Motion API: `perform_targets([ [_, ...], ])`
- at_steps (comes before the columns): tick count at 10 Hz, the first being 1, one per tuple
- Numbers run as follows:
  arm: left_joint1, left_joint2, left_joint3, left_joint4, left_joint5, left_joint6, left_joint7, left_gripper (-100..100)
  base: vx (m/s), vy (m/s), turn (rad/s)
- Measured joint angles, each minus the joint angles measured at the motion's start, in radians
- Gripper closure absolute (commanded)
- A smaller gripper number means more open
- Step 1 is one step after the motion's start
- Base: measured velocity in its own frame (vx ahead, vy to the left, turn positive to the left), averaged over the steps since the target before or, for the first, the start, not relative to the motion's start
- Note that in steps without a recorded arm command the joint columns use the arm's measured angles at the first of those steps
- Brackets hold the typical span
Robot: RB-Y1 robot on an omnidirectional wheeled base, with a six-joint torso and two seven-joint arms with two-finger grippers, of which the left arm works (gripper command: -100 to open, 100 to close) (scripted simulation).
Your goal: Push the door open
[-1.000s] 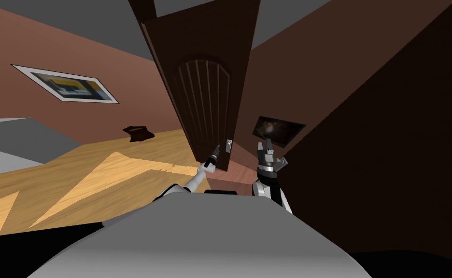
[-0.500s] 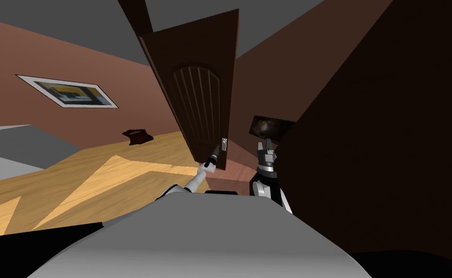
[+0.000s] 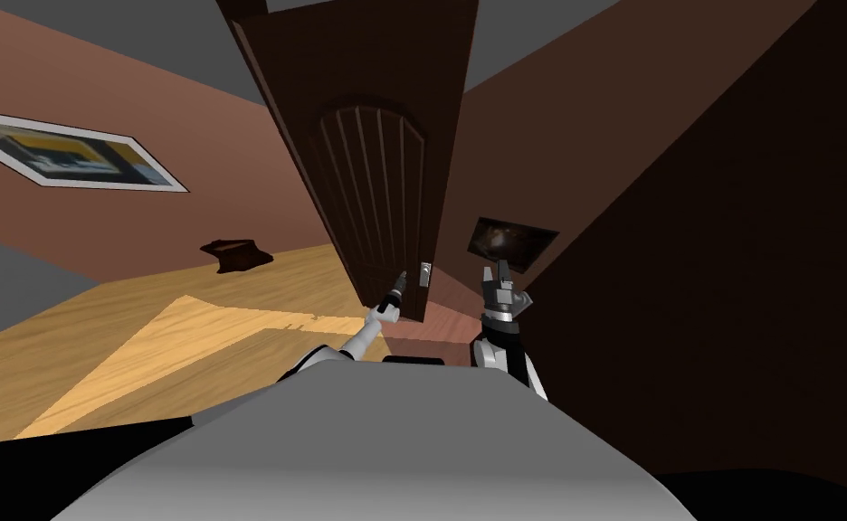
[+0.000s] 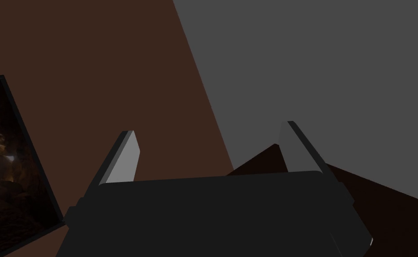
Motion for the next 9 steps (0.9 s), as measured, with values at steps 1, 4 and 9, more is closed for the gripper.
perform_targets([
  [1, 0.002, 0.005, -0.001, 0.0, 0.017, -0.004, -0.017, -100, 0.13, -0.023, -0.085],
  [4, 0.026, 0.009, -0.004, -0.033, 0.074, -0.001, -0.079, -100, 0.116, -0.043, -0.073],
  [9, 0.045, -0.025, -0.007, -0.056, 0.163, -0.008, -0.171, -100, 0.104, -0.074, -0.077],
])
